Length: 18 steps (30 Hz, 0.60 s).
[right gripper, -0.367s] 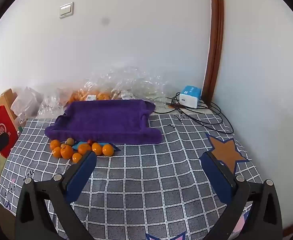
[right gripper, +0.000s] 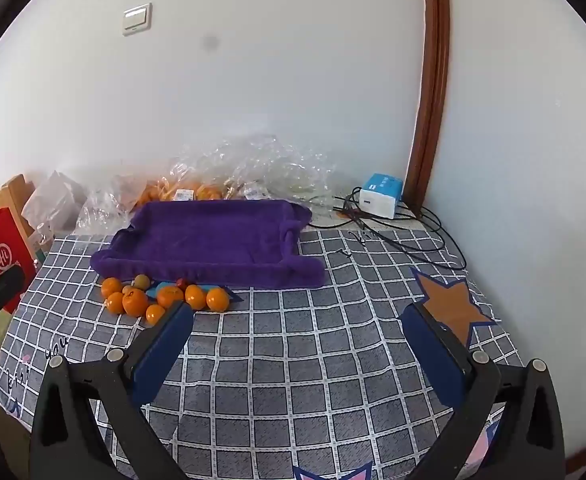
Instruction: Organize fruits
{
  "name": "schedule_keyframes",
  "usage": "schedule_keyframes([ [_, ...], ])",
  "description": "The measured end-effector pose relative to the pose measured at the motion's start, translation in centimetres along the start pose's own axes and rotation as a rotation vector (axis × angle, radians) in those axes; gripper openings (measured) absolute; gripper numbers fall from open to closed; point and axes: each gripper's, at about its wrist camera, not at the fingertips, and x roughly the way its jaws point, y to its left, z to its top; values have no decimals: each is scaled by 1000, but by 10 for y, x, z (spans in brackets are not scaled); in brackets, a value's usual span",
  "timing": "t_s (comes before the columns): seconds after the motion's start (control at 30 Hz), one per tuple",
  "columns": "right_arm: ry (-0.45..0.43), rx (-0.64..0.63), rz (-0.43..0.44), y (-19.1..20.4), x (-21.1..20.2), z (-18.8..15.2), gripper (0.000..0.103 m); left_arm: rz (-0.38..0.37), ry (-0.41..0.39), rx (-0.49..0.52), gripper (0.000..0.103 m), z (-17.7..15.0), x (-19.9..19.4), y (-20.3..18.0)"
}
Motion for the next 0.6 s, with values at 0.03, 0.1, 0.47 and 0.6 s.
schedule_keyframes([
  [0.03, 3, -7, -6, 6, 1, -1, 103, -1, 1, 0, 103, 0, 0, 0],
  [0.1, 3, -4, -8, 6, 0, -2, 103, -3, 2, 4, 103, 0, 0, 1],
  [0.47, 9, 5, -3, 5, 0, -1, 103, -12, 7, 11, 103, 0, 0, -5],
  [0.6, 10, 2, -4, 7, 0, -1, 103, -12, 4, 9, 103, -2, -1, -6],
])
